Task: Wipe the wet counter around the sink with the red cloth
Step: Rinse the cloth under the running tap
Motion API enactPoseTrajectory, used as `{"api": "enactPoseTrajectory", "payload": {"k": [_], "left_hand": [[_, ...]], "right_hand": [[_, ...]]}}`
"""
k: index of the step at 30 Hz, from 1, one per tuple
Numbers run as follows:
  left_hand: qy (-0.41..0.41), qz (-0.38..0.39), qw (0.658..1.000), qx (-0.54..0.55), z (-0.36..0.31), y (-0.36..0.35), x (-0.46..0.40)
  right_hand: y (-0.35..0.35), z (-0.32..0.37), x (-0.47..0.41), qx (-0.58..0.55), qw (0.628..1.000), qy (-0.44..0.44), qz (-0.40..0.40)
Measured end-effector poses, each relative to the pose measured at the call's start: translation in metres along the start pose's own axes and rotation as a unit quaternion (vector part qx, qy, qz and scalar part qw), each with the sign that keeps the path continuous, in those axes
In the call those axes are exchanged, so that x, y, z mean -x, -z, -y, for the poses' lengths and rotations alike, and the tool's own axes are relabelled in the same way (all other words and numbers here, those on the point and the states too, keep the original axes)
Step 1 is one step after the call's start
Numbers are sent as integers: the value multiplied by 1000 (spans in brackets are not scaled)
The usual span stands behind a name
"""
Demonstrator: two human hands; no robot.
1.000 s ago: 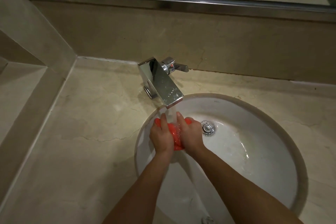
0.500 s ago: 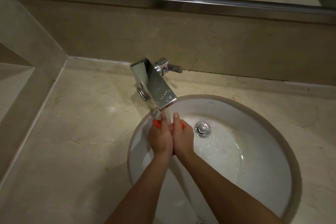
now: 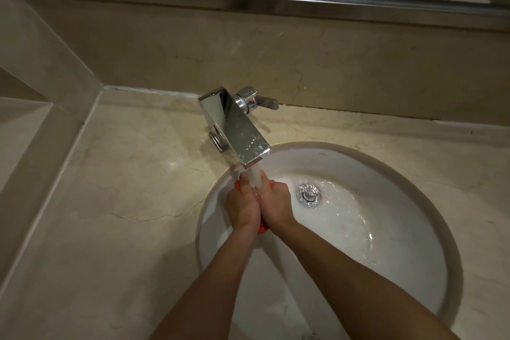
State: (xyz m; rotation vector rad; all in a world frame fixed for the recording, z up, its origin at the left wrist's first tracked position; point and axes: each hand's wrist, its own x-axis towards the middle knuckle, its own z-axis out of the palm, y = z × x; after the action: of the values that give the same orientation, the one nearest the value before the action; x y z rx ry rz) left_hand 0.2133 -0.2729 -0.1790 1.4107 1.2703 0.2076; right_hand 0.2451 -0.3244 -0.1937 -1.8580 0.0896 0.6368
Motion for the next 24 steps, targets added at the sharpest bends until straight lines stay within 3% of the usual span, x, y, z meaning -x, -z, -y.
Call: {"api": "enactPoseTrajectory", "payload": {"k": [4,7,9,12,14,16,18,20,22,24], "left_hand": [[-80,-36,996,-29,9,11,2],[-85,-20,996,10,7,20,12],[-63,26,996,53,-2,15,11],[35,69,990,121,-3,-6,-17],[98,108,972,184,-21,-4,-15],[96,179,948,246,-38,5,-3],[87,210,949,217,-41,13,6],[129,175,957,190,-32,13,2],[90,152,979,106,-25,12,-1],[0,137,990,23,-25,11,-2]], "right_hand": [[11,14,-5,138,988,52,49],[25,36,-5,147,985,83,41],[39,55,-3,131,985,115,-4],[60,85,-4,59,981,167,-85],[67,107,-4,10,978,197,-68],[66,122,-4,-12,977,211,-43],[62,132,-3,-42,976,209,-37],[58,138,-2,-67,977,198,-32],[54,138,0,-71,980,186,-26],[52,135,2,-65,980,184,-29]]}}
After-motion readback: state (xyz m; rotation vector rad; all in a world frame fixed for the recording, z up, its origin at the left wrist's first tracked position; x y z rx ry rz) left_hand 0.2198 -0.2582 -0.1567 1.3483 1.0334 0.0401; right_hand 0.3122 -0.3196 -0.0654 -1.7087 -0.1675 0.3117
